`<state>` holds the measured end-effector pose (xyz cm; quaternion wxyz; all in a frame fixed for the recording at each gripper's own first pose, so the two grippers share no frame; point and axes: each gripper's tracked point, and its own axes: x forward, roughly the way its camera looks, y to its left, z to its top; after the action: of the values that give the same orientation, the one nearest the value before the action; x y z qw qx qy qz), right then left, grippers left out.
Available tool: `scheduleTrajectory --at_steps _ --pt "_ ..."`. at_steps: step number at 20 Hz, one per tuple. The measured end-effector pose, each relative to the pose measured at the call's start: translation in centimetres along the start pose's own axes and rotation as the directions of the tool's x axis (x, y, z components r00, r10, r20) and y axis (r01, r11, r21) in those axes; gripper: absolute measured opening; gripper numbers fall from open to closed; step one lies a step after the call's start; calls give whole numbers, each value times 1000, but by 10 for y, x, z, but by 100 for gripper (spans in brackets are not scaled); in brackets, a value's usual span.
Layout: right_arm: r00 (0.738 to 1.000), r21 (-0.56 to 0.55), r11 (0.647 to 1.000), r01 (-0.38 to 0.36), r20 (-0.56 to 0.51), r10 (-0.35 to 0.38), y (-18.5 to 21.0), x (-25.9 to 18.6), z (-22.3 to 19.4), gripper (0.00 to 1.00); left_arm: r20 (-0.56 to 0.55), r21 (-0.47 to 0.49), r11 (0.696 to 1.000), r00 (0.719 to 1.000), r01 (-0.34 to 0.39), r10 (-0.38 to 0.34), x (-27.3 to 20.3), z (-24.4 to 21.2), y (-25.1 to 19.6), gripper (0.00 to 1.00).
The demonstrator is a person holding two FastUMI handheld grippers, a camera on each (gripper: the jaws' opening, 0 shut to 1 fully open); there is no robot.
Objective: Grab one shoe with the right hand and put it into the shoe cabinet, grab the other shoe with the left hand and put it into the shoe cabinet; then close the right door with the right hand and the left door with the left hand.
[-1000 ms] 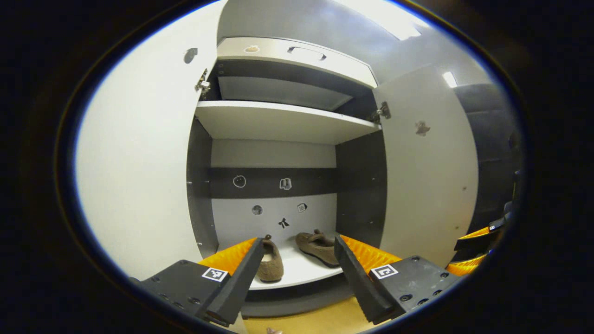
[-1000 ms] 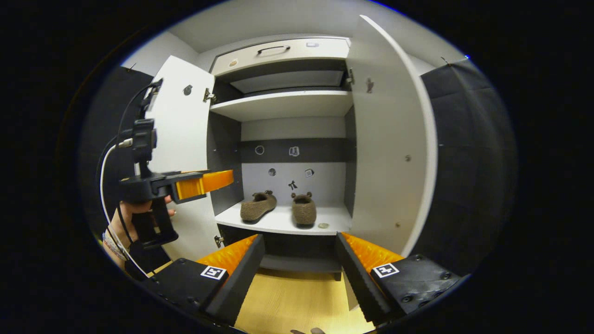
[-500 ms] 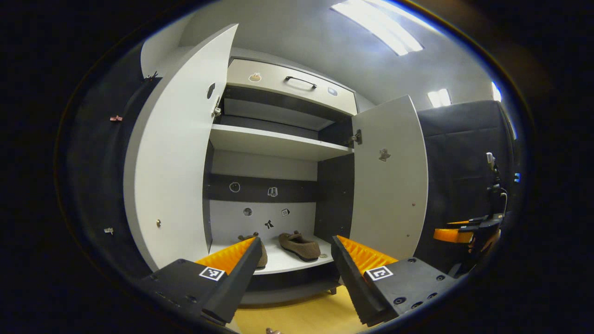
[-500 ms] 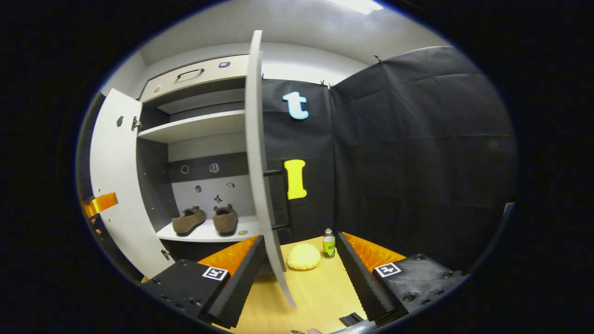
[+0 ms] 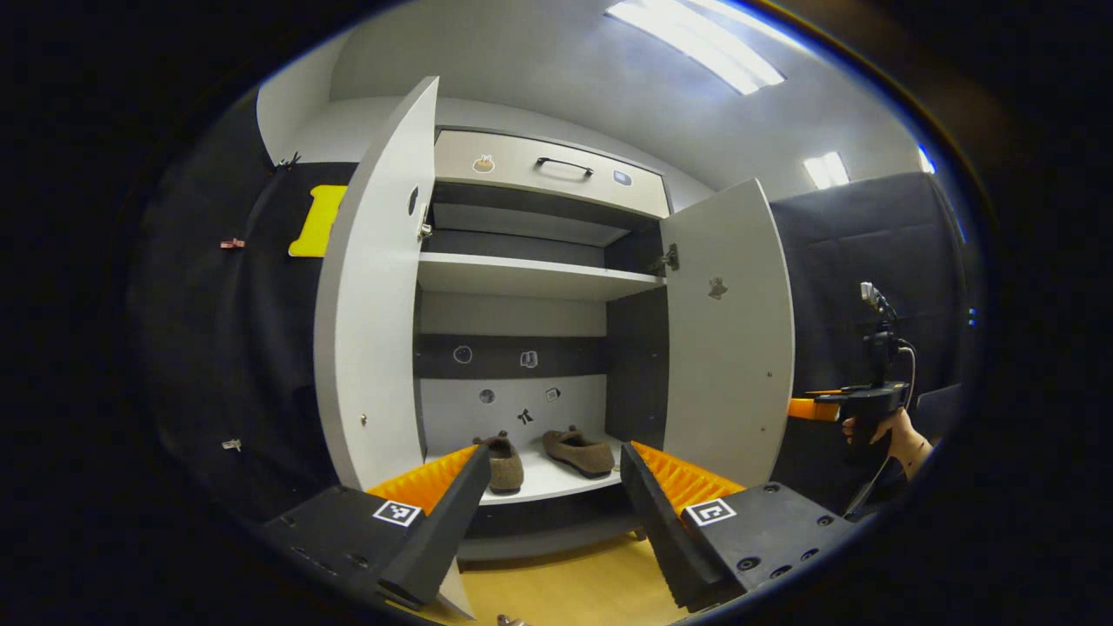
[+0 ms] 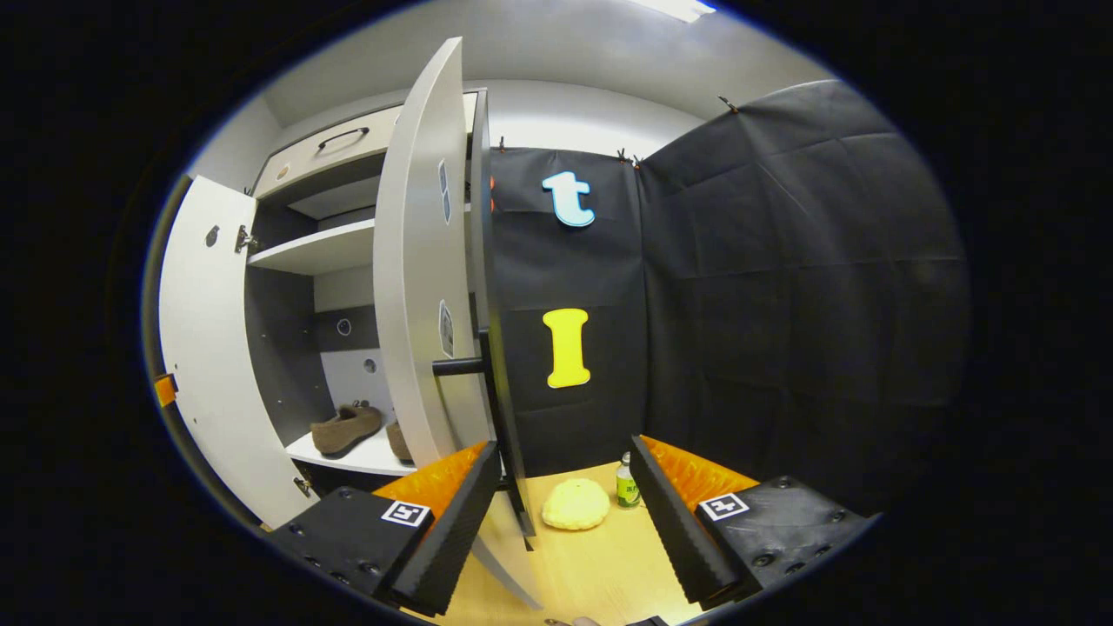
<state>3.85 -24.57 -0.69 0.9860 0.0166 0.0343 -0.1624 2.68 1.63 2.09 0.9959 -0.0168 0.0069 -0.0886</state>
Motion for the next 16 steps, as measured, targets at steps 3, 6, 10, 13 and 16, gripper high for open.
scheduleTrajectory --at_steps 3,6,10,13,16 --pt "999 -25 999 -44 11 45 16 -1 2 97 -16 13 1000 1000 -24 24 -1 -3 3 95" --pt "990 -45 989 -140 8 140 45 -3 0 96 -19 7 999 999 -36 36 -4 -2 3 95" --pt "961 -16 961 -276 -14 276 91 3 -8 97 -22 21 997 997 -78 79 -16 0 13 95" --pt "943 -9 943 -331 -19 331 116 11 -9 97 -45 26 992 991 -125 126 -30 -6 21 95" --pt "920 18 920 -390 -26 391 144 17 -13 97 -65 20 983 980 -185 185 -45 -12 32 95"
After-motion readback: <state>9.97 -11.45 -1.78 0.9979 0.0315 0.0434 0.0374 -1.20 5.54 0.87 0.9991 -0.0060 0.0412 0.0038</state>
